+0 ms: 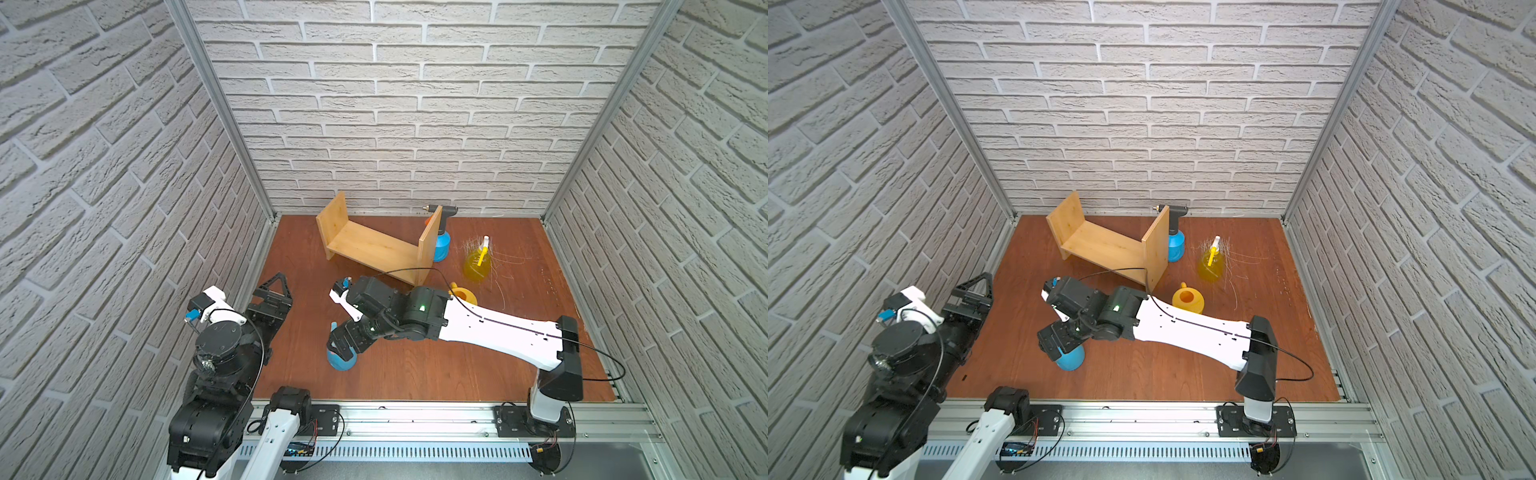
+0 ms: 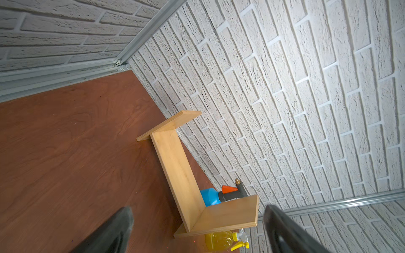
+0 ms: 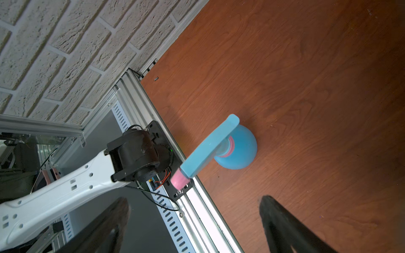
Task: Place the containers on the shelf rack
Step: 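Pick up a container from the center of the board.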
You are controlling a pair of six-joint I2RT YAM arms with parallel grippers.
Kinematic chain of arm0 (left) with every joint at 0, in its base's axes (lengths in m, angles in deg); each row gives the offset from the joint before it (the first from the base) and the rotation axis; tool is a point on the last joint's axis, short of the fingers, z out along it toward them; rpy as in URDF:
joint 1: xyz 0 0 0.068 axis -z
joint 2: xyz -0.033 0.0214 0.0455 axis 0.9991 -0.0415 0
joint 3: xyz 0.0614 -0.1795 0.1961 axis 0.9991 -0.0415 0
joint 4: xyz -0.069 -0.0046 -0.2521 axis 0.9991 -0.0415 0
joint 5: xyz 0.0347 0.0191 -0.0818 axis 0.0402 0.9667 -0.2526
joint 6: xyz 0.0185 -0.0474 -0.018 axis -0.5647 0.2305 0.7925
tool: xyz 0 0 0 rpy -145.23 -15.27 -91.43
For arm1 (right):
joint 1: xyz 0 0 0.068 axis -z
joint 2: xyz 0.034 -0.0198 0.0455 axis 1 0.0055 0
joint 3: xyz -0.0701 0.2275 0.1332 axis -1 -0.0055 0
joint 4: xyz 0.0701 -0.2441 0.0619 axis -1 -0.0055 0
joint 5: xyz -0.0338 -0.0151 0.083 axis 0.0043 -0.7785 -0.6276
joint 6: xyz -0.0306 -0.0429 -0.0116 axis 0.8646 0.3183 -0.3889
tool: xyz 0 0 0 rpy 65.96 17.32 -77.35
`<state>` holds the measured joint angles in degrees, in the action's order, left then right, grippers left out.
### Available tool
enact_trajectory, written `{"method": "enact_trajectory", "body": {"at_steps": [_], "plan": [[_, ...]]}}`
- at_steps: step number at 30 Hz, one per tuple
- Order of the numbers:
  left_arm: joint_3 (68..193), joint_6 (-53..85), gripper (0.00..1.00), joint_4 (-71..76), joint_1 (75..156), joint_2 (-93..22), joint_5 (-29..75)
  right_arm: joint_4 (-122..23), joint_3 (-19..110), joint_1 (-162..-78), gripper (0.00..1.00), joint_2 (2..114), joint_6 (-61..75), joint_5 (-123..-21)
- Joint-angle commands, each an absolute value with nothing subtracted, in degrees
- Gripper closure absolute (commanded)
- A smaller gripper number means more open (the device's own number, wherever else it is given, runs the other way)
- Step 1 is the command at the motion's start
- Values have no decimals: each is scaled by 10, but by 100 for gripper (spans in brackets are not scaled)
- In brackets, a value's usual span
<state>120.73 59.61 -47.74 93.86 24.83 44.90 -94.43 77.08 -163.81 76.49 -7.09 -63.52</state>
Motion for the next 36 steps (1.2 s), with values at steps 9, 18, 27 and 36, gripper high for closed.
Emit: {"method": "enact_trajectory", "body": {"at_steps": [9,18,27,36], "plan": [[1221,567,2,-509,939,269,483,-1054,918,-1664,15,888,-94,-594],[1218,563,2,-514,940,282,489,-1111,952,-1665,42,921,-81,-546],[1215,553,2,-516,939,289,498,-1103,934,-1665,78,902,-16,-520],[1203,520,2,-493,939,286,475,-1037,841,-1658,97,810,81,-493]]}}
